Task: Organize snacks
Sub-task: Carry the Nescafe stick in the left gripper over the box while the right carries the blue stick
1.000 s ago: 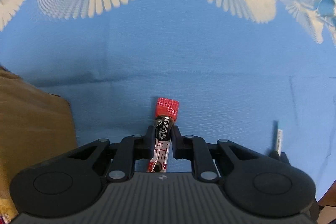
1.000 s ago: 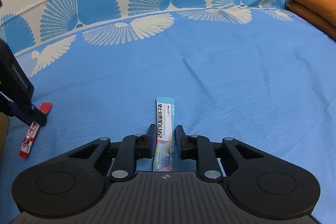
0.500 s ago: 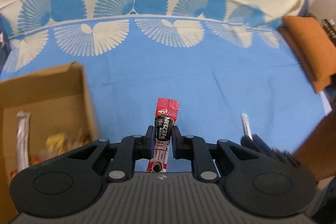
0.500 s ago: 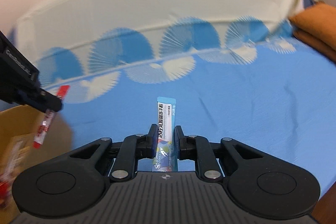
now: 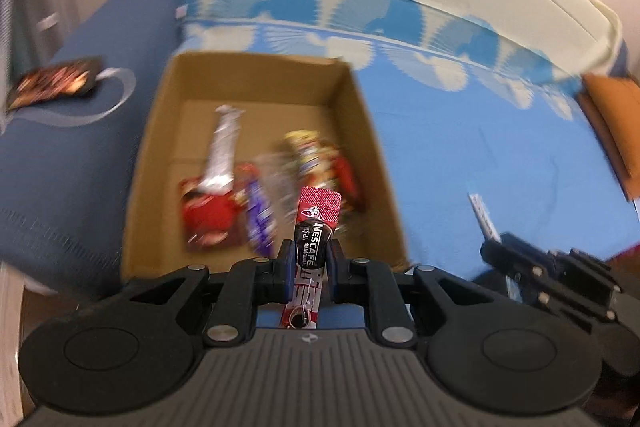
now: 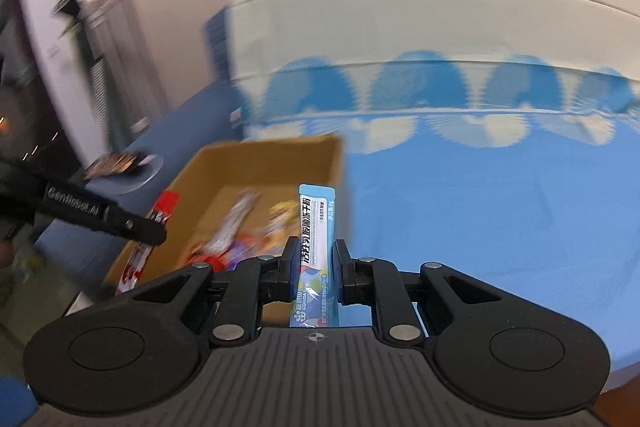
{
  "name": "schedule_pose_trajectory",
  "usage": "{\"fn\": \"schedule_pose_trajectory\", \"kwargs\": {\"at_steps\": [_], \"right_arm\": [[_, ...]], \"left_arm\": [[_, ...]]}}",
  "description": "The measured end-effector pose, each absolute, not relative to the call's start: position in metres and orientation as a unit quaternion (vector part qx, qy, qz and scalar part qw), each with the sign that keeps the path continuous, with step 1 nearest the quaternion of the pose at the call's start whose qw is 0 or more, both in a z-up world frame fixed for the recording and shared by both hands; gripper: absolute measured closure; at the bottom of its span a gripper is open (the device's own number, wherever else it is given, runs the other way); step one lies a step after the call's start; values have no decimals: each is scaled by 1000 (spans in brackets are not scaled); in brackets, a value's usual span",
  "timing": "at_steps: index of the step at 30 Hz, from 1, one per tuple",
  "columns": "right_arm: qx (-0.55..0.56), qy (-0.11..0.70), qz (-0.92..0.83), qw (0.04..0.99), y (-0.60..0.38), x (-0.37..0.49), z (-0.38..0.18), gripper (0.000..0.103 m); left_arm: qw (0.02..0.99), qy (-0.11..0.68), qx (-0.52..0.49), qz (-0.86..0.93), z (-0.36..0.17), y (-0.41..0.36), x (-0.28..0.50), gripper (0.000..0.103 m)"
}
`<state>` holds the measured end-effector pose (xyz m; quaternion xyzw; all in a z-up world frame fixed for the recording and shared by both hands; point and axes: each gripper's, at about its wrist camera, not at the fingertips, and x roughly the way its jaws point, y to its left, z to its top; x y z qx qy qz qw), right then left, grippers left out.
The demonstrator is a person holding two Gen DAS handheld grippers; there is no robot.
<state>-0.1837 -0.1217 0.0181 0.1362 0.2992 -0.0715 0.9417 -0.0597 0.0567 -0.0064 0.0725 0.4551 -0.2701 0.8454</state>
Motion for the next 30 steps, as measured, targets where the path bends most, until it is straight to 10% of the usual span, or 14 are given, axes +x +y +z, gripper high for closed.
{"fn": "schedule_pose_trajectory", "kwargs": {"at_steps": [30], "right_arm": [[78,305,-63,947,-68,-207,31,85]], "left_arm": [[865,418,40,-275,-3,110,-101,85]]}}
